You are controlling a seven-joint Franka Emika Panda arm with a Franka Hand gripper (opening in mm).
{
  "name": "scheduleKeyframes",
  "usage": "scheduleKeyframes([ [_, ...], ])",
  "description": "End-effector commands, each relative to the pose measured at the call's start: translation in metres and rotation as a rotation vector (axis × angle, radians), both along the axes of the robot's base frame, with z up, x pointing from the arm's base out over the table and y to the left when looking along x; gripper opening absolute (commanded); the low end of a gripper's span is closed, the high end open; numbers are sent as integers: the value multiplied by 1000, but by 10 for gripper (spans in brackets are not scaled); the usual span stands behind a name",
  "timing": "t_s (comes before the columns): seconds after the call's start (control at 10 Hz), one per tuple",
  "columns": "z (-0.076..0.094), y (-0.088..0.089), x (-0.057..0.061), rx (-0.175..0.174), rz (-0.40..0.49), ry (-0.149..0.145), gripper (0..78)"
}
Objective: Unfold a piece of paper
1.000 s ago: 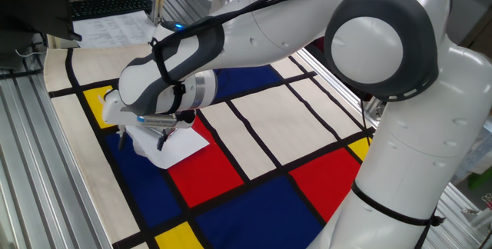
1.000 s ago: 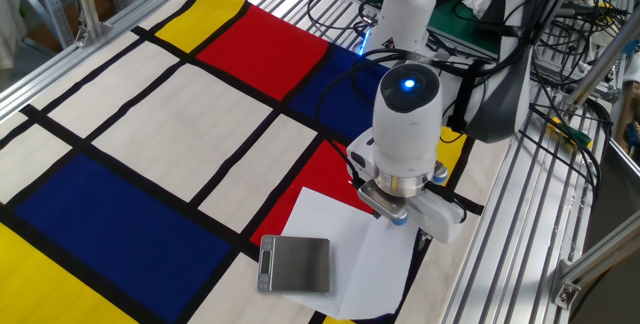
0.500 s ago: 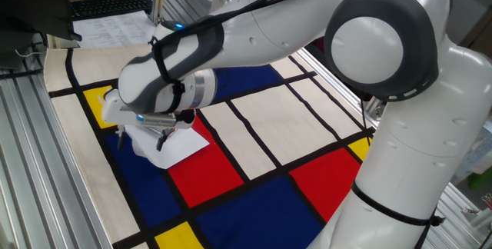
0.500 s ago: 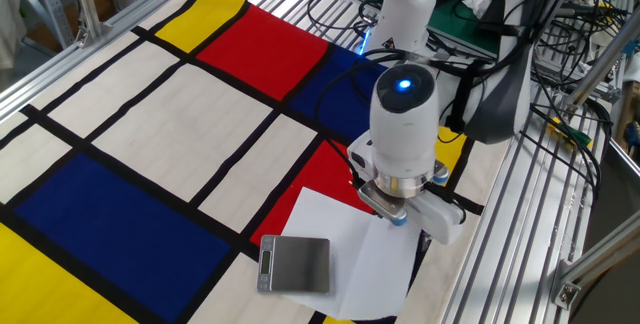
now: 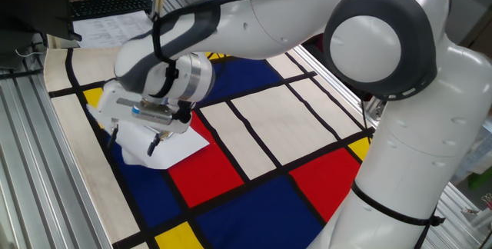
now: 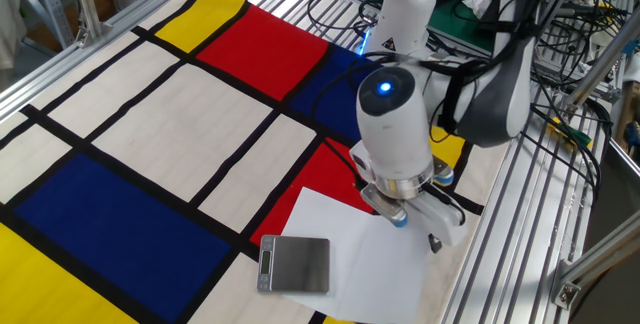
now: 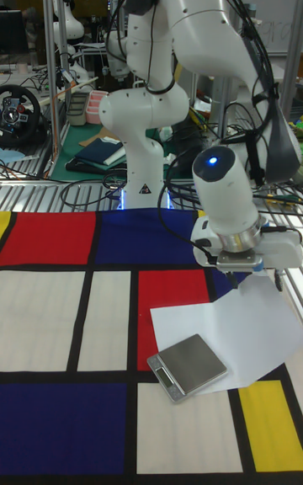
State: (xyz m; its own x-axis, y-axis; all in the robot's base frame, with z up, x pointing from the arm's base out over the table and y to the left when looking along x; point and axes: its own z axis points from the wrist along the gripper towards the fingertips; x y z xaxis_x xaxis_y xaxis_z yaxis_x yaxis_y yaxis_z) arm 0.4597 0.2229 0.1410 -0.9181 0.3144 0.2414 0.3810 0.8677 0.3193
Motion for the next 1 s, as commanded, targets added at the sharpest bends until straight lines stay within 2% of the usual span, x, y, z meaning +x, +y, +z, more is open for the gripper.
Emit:
scheduleKeyframes([
  [0.1, 8, -5, 9, 50, -22, 13, 774],
  [0.4, 18, -12, 17, 50, -29, 31, 774],
  [0.6, 17, -12, 17, 35, -26, 27, 774],
  [0.7, 12, -9, 15, -32, 7, 12, 774],
  [0.8, 11, -8, 15, -74, 30, 6, 774],
  [0.9, 11, -8, 15, -87, 41, 5, 774],
  [1.0, 9, -8, 15, -172, 100, 2, 774],
])
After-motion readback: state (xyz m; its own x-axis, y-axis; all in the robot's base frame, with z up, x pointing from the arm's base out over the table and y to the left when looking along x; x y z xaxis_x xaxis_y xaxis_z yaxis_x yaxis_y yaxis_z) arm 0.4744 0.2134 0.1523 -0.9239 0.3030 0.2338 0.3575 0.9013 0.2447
